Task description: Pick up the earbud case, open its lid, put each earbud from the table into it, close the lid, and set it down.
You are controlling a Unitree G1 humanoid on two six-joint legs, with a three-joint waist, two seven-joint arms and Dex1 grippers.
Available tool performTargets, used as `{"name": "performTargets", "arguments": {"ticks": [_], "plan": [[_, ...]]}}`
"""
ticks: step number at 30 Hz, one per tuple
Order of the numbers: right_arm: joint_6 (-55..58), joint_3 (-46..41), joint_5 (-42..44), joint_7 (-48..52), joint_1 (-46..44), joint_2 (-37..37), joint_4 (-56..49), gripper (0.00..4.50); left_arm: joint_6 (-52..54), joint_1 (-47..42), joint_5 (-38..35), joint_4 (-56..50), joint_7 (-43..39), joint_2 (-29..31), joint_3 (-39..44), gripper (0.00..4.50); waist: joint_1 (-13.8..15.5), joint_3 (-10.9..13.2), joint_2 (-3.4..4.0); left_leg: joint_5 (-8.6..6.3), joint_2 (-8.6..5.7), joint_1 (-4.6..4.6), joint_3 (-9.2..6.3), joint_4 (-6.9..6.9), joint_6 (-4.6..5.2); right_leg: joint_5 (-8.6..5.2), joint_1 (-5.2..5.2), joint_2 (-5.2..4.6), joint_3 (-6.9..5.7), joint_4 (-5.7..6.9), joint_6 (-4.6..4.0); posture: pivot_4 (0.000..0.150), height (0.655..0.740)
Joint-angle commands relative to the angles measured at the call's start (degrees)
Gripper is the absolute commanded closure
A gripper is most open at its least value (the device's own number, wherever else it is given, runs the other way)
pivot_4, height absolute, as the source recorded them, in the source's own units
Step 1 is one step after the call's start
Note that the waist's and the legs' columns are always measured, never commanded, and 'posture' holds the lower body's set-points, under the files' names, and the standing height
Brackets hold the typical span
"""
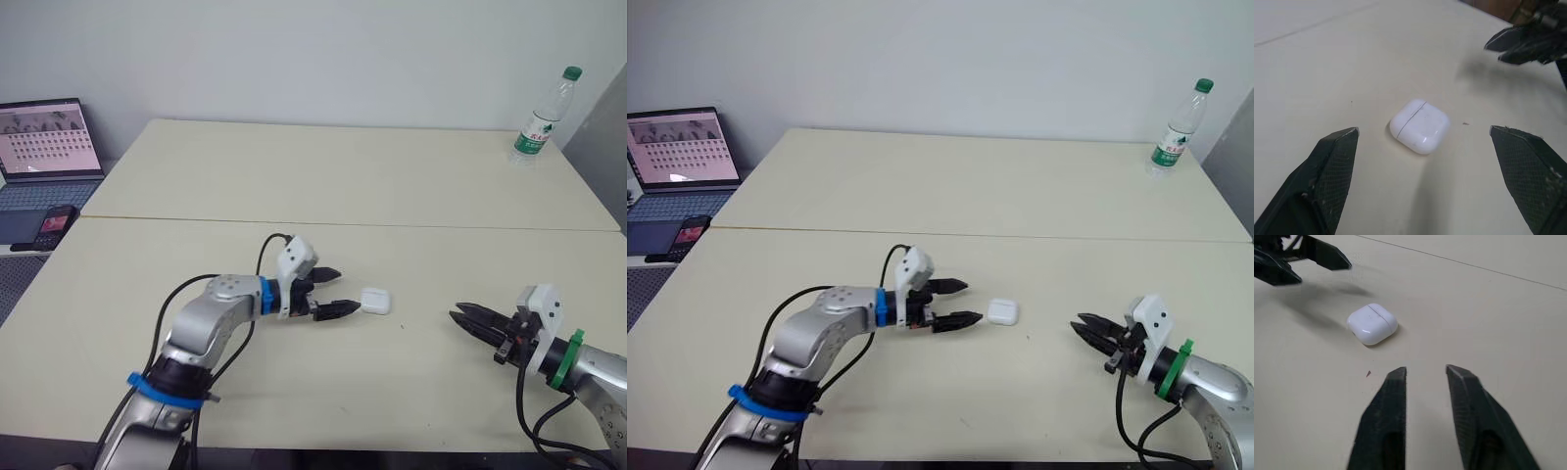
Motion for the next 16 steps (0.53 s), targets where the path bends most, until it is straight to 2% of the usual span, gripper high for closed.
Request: {"name": "performTargets", "arguments": {"ticks": [1,5,6,10,16], "plan": [[-6.6,-1.0,-3.1,3.9,0.9,-2.1,4.3,1.69,-3.0,3.9,-0.8,-3.8,2.0,1.7,5.4,0.0,0.0,0.0,0.0,0.0,0.0,0.03,0.02,0.01,0.0,-0.07,0.02,0.0,0.02,0.0,0.12,0.15,0.7362],[-10.6,-0.8,-4.3,6.1,1.5,-2.6,8.1,0.25,-11.5,12.9,3.2,-5.1,1.3,5.2,6.2,0.0,-0.1,0.0,0.02,0.0,0.08,0.13,0.08,-0.01,0.01,-0.05,0.05,0.03,0.09,0.02,0.07,0.15,0.7362],[-11.2,-0.8,-4.8,6.4,2.1,-2.7,8.6,0.02,-13.7,15.5,4.2,-5.3,1.3,5.7,6.2,0.0,-0.1,0.0,0.02,0.0,0.09,0.14,0.08,-0.02,0.01,-0.03,0.05,0.02,0.09,0.02,0.01,0.15,0.7362],[-13.3,-0.9,-5.8,6.7,3.6,-2.5,9.7,0.02,-20.5,20.9,7.0,-5.0,2.9,5.4,6.5,0.0,0.0,0.0,0.01,0.0,0.08,0.12,0.08,-0.02,0.0,0.03,0.04,-0.23,0.06,0.0,-0.11,0.15,0.7362],[-15.8,-0.3,-7.4,7.2,4.0,-2.8,11.0,0.02,-24.3,21.2,7.5,-3.4,4.3,3.5,5.9,0.0,0.3,0.0,-0.01,0.01,0.04,0.17,0.17,0.04,0.01,-0.03,0.09,-0.31,0.11,0.0,0.21,0.15,0.7362]]}}
